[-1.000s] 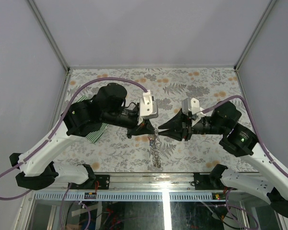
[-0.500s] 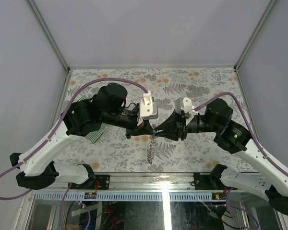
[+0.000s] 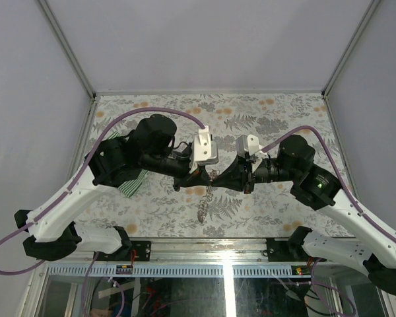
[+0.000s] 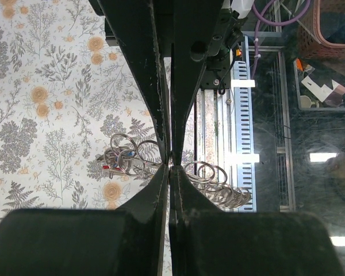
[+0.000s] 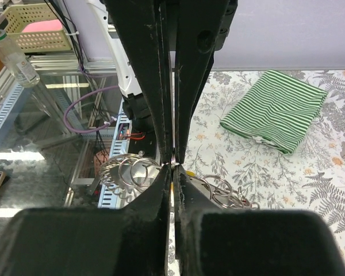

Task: Put the keys on the keyring

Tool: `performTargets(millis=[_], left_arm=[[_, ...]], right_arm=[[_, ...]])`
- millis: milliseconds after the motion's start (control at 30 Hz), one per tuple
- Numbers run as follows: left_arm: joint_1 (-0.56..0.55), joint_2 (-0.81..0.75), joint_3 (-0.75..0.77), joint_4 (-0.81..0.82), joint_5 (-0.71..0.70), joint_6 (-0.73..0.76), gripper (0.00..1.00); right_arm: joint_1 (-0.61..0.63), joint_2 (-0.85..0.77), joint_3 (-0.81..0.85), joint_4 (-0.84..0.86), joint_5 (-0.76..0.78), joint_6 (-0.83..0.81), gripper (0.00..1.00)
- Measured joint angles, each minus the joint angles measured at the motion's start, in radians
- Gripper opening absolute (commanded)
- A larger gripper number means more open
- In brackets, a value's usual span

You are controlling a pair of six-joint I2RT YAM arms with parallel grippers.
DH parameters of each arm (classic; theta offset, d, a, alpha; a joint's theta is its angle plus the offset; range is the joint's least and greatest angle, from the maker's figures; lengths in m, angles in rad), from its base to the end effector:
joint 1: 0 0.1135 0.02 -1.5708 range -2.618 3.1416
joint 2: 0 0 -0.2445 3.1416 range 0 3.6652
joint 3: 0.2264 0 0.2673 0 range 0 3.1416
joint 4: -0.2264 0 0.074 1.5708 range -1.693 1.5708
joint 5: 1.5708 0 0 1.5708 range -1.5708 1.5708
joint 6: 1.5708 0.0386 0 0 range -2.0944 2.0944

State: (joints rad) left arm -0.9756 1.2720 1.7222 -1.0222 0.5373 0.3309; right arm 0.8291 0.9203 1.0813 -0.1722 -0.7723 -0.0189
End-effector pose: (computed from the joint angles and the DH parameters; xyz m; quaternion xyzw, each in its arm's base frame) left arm 0.1219 -0.2152 0.4565 0.6154 0.5949 -0.3673 0.3641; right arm 0.1295 0.1812 0.4079 -0.5124 0.4914 0.5028 0.4931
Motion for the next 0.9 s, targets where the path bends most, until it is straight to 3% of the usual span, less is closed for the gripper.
performTargets(millis=[67,200,267,633,900], left_arm=[[0.0,0.001,0.0,-0.001,-0.002,0.0,0.04],[0.0,0.001,0.0,-0.001,-0.007,0.001,0.24],[0.0,-0.006,-0.003,0.017,-0.01,0.0,0.28],[0.0,-0.276,-0.282,0.377,-0.007,-0.098,0.28],[0.0,-0.375,-0.473,0.688,-0.014,-0.21,0.24]], right_arm=[[0.0,0.0,-0.002,0.0,0.001,0.002,0.0],[0.0,-0.008,-0.018,0.022,0.005,0.01,0.0],[0.0,-0.023,-0.038,0.044,0.011,0.025,0.0],[0.0,-0.103,-0.093,0.249,0.022,0.155,0.0],[0.0,-0.13,-0.15,0.453,0.022,0.266,0.0]])
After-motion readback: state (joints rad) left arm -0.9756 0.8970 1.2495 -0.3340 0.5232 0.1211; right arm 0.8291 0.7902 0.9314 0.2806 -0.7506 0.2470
